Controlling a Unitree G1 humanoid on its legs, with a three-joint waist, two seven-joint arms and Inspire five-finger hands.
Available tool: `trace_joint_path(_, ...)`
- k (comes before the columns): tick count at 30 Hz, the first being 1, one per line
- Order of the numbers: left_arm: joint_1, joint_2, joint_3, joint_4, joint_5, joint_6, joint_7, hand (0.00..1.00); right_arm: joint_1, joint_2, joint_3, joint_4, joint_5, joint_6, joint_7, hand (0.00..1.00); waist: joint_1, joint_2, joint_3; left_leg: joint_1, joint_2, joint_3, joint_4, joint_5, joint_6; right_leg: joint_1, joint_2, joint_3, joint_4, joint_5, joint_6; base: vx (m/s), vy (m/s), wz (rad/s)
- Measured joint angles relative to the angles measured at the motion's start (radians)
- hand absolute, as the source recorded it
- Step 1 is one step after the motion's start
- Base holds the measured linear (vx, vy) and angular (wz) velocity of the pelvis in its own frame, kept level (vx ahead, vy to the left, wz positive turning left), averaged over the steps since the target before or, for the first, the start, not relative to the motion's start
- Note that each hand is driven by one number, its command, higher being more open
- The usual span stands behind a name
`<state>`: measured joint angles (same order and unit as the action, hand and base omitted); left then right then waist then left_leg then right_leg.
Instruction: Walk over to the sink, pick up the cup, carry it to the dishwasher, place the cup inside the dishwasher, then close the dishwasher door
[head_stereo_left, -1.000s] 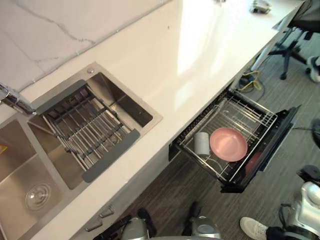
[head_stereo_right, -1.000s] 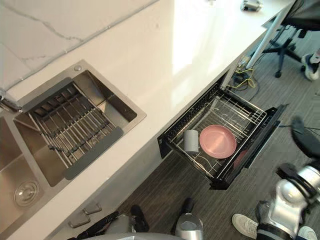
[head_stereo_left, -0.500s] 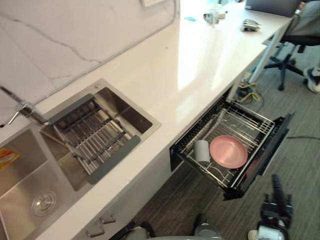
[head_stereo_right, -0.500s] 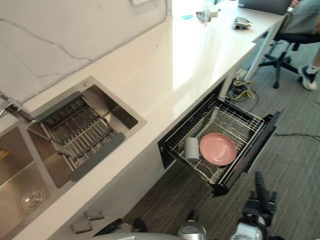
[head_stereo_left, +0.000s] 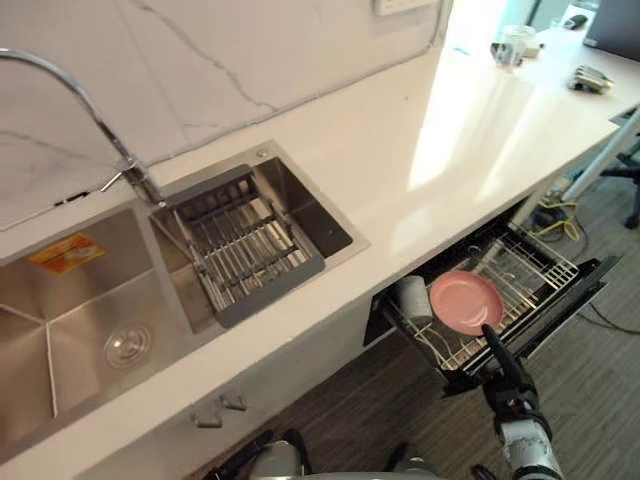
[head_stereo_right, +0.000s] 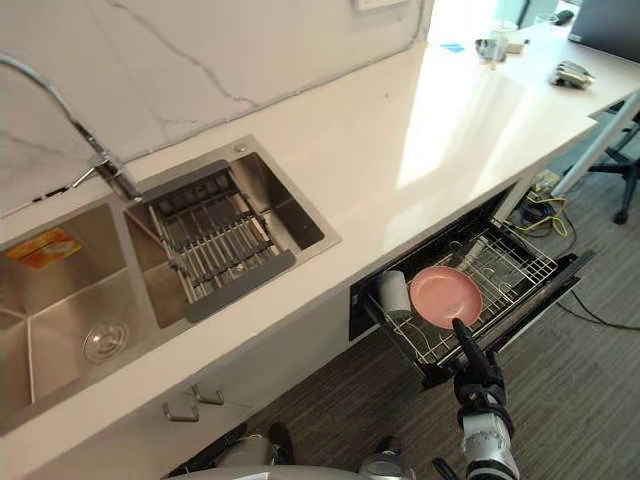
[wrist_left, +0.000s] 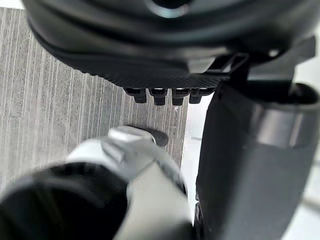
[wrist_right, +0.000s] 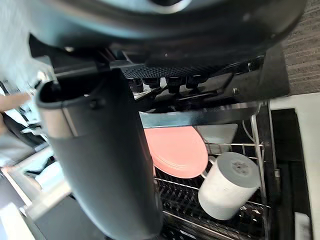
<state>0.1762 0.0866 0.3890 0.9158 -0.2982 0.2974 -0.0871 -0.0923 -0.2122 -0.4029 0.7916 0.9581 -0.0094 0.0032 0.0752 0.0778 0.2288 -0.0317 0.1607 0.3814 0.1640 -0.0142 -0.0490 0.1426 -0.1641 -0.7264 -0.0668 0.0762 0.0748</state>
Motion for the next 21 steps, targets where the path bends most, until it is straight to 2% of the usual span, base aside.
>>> trace_joint_path(3,-0.002,0.0,-0.002,-0.001,-0.001,-0.001,-0.004,1.0,-0.072,-0.013,0.019,0.0,0.001,-0.001,-0.008,1.0,0.004,0.018,0.025,-0.028,0.007,-0.02,0.012,-0.007,0.005,-0.007,0.007,-0.015,-0.005,0.0,-0.001,-0.06,0.01,0.2)
trace_joint_path(6,-0.009,0.007,-0.002,-0.002,-0.005,-0.002,-0.019,1.0,-0.141,-0.043,0.067,-0.001,0.001,-0.002,-0.008,1.0,0.029,0.029,0.046,-0.07,0.007,-0.041,0.013,-0.005,0.006,-0.033,0.014,-0.033,-0.01,0.002,-0.003,-0.03,0.009,0.2)
trace_joint_path(10,-0.03,0.011,-0.003,-0.017,-0.02,-0.002,-0.032,1.0,-0.241,-0.069,0.107,-0.002,0.002,-0.012,-0.01,1.0,0.059,0.024,0.085,-0.098,-0.009,-0.08,-0.05,0.06,0.015,-0.062,0.016,-0.08,-0.006,0.011,-0.008,0.07,0.026,0.31)
trace_joint_path(11,-0.031,0.009,-0.001,-0.018,-0.029,-0.003,-0.032,1.0,-0.243,-0.069,0.099,0.0,0.027,-0.03,-0.01,1.0,0.063,0.022,0.092,-0.099,-0.012,-0.084,-0.062,0.076,0.011,-0.069,0.013,-0.085,0.003,0.008,-0.01,0.12,0.056,0.2)
trace_joint_path(14,-0.034,0.01,0.002,-0.02,-0.056,-0.01,-0.031,1.0,-0.241,-0.083,0.129,-0.002,0.032,-0.046,-0.006,1.0,0.058,0.022,0.105,-0.098,-0.015,-0.085,-0.073,0.083,0.019,-0.08,0.012,-0.087,0.028,-0.013,-0.008,0.08,0.051,0.03)
trace_joint_path(19,-0.029,0.01,0.0,-0.016,-0.122,-0.014,-0.026,1.0,-0.24,-0.092,0.163,-0.003,-0.014,-0.057,-0.002,1.0,0.064,0.022,0.108,-0.107,0.001,-0.092,-0.073,0.094,0.014,-0.092,0.02,-0.099,0.047,-0.044,-0.014,0.0,0.03,0.02)
trace_joint_path(20,-0.025,0.006,-0.005,-0.016,-0.146,-0.038,-0.024,1.0,-0.239,-0.095,0.175,-0.003,-0.023,-0.062,-0.002,1.0,0.066,0.021,0.112,-0.108,0.006,-0.092,-0.073,0.096,0.013,-0.094,0.022,-0.099,0.05,-0.046,-0.017,-0.03,0.043,-0.03)
trace_joint_path(21,-0.012,-0.015,-0.007,-0.019,-0.155,-0.106,-0.016,1.0,-0.238,-0.094,0.184,-0.015,-0.044,-0.062,-0.002,1.0,0.068,0.021,0.115,-0.107,0.012,-0.092,-0.074,0.098,0.01,-0.101,0.025,-0.098,0.057,-0.052,-0.025,-0.03,0.049,-0.06)
